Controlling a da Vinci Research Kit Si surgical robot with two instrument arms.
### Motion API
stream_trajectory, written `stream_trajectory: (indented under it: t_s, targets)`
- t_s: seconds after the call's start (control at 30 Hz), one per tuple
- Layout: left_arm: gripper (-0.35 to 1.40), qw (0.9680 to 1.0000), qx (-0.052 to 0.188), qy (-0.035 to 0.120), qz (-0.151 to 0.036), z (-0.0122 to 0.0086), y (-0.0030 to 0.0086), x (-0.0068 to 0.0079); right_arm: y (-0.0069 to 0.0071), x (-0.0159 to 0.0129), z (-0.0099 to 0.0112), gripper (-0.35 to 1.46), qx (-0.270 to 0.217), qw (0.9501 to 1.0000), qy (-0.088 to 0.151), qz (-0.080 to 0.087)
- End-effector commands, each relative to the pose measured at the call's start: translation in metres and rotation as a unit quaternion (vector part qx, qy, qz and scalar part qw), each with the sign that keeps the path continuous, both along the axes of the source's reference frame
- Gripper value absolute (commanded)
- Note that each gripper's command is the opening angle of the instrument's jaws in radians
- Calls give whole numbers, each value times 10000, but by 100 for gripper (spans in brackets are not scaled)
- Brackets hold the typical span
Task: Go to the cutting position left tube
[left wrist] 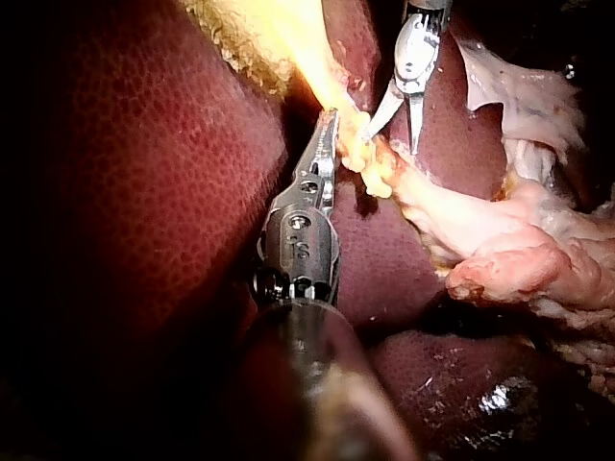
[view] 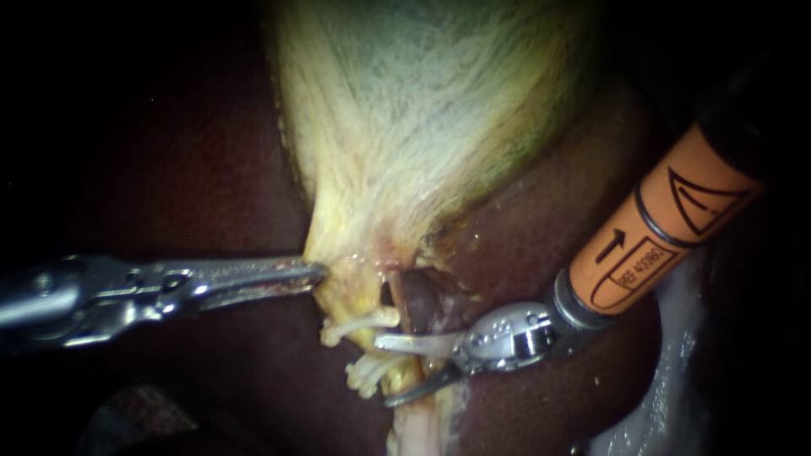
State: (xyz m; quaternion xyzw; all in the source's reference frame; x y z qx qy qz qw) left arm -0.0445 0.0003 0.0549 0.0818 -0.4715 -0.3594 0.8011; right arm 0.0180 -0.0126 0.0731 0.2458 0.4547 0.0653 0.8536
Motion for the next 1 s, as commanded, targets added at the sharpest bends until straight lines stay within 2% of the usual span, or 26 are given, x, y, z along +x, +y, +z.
stream_trajectory:
  t_s: [0.03, 0.2, 0.47, 0.8, 1.0]
  targets:
    - [-35, 10000, -8, 10, -9, -1, -1, 0, 2, -1, -1, 136, -4, 10000, -6, 10]
    - [-35, 10000, -7, 5, -3, -4, -3, 0, 8, -4, -4, 136, -19, 10000, -35, 62]
    - [-35, 10000, 1, -16, 21, -6, -6, -4, 4, 14, 0, 136, -27, 9999, -49, 85]
    - [-35, 10000, 1, -13, 14, -4, -4, -8, -15, 61, 15, 136, 138, 9996, 93, -206]
    - [-35, 10000, 1, -12, 12, -1, -2, -11, -19, 84, 21, 136, 117, 9989, 278, -351]
